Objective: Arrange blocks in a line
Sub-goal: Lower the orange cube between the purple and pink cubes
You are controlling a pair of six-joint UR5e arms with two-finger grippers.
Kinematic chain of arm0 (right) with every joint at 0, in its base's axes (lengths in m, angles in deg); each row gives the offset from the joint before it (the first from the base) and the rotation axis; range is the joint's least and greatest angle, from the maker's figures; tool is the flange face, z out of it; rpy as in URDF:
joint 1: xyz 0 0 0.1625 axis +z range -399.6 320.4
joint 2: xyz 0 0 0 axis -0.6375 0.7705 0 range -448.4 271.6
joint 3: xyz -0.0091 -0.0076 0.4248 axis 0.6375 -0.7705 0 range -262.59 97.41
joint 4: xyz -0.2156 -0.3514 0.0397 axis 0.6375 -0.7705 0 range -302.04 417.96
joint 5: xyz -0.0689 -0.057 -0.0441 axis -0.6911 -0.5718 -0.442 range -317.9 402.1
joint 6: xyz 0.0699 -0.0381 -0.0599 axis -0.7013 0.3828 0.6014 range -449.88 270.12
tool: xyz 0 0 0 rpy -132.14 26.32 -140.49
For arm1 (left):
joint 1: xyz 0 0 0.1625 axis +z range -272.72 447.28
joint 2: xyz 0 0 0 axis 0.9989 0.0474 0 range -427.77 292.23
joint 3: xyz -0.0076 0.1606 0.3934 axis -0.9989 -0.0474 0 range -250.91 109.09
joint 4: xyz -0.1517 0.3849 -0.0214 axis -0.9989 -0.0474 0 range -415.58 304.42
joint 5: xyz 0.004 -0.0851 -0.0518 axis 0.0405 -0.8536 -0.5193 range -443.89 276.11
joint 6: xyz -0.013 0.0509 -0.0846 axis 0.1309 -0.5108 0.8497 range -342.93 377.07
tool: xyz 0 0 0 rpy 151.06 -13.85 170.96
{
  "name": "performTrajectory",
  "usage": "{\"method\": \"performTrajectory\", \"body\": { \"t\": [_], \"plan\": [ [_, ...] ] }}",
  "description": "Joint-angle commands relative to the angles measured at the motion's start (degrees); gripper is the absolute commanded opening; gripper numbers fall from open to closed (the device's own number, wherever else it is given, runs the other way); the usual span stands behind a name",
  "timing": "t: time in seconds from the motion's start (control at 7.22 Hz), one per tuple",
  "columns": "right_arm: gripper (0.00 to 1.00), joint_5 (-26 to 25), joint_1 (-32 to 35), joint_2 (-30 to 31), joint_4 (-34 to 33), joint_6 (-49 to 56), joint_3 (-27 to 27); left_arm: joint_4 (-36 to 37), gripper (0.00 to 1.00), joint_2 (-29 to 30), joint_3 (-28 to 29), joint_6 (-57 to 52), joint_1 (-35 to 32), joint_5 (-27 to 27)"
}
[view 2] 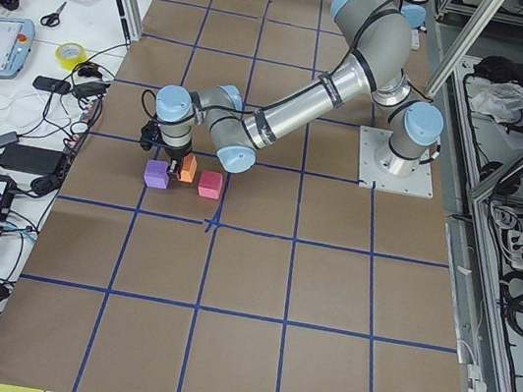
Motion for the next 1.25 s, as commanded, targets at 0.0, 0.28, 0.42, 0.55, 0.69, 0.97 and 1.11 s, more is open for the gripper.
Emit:
{"method": "performTrajectory", "body": {
  "t": [0.0, 0.28, 0.42, 0.55, 0.69, 0.97, 1.11],
  "plan": [
    [1.00, 0.04, -0.02, -0.16, -0.11, 0.07, 0.05, 2.49, 0.00, 0.06, -1.11, -0.41, 0.45, -0.11],
    [1.00, 0.04, -0.02, -0.16, -0.72, -0.02, 0.05, 2.40, 0.00, 0.14, -1.19, -0.32, 0.45, -0.19],
    [1.00, 0.04, -0.02, -0.16, -0.72, -0.02, 0.05, 2.49, 0.00, 0.49, -1.28, -0.32, 0.45, -1.15],
    [1.00, 0.04, -0.02, -0.16, -0.72, -0.02, 0.05, 2.49, 0.00, 0.76, -1.37, -0.41, 0.45, -3.25],
    [1.00, 0.04, -0.02, -0.25, -0.81, -0.02, 0.05, 2.57, 0.00, 0.85, -1.54, -0.58, 0.45, -3.18],
    [1.00, -0.13, -0.02, -0.34, -1.25, 0.06, 0.05, 2.49, 0.00, 1.20, -1.63, -1.55, 0.71, -3.09],
    [1.00, -0.05, -0.02, -0.34, -1.34, 0.07, 0.05, 2.57, 0.00, 1.11, -1.46, -1.64, 0.89, -2.92]
  ]
}}
